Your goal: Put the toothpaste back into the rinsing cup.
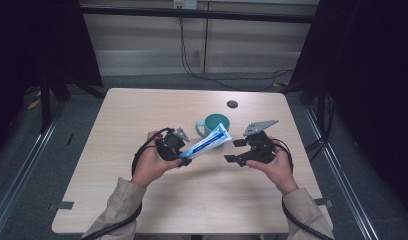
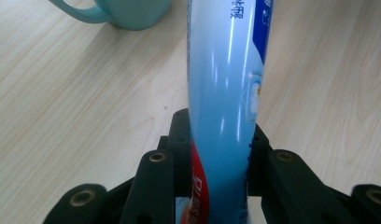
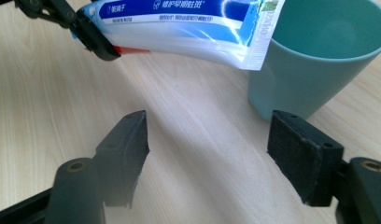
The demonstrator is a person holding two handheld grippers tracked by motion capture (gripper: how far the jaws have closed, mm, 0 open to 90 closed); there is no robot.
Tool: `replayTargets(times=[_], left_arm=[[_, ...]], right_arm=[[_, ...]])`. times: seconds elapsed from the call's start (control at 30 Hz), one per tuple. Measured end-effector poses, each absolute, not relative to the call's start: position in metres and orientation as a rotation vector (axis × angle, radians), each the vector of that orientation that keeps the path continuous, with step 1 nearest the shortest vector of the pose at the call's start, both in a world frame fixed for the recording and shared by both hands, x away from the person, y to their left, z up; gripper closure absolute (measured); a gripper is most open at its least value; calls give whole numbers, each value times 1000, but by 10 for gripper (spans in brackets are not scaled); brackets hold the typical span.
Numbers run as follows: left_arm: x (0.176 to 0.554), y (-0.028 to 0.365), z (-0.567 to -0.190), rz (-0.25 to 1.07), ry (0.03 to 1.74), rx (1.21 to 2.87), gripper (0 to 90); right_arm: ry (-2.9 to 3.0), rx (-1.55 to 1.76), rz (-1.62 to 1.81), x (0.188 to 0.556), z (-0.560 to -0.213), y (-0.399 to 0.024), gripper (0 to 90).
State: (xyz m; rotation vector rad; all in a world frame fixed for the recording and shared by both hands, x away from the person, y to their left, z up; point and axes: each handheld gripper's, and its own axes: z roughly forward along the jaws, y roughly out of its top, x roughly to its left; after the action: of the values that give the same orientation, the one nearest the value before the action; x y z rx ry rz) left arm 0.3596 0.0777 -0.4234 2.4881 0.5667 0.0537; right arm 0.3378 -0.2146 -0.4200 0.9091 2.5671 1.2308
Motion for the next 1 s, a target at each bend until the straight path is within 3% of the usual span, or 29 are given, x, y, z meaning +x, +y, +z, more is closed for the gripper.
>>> replayTargets(times=[1.0], left_arm=[[357, 63, -426, 82, 605, 2448, 721]], right_arm=[[2483, 1080, 1413, 340, -418, -203, 335]])
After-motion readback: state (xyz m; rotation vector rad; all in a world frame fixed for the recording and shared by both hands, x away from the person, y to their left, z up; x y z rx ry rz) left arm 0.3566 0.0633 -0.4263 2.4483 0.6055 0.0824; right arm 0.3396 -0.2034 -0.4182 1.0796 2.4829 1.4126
